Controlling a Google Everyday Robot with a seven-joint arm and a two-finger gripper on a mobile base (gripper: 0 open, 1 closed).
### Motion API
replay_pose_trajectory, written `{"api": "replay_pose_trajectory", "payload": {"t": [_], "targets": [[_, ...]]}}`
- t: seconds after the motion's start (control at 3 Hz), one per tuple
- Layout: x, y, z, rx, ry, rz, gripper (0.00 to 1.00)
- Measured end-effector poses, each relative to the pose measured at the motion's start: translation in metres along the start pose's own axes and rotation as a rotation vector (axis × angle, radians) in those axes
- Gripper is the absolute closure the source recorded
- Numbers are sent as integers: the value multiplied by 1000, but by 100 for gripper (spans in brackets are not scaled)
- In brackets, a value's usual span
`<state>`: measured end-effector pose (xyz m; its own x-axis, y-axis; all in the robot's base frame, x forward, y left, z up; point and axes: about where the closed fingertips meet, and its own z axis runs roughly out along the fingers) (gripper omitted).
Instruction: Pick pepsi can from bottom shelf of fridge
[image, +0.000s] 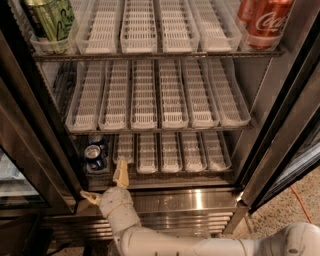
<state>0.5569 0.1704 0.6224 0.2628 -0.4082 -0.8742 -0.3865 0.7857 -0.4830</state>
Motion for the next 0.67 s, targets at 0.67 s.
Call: {"api": "replay_pose_trajectory", "payload": {"t": [0.67], "targets": [[15, 11, 1, 11, 90, 101, 0]]}}
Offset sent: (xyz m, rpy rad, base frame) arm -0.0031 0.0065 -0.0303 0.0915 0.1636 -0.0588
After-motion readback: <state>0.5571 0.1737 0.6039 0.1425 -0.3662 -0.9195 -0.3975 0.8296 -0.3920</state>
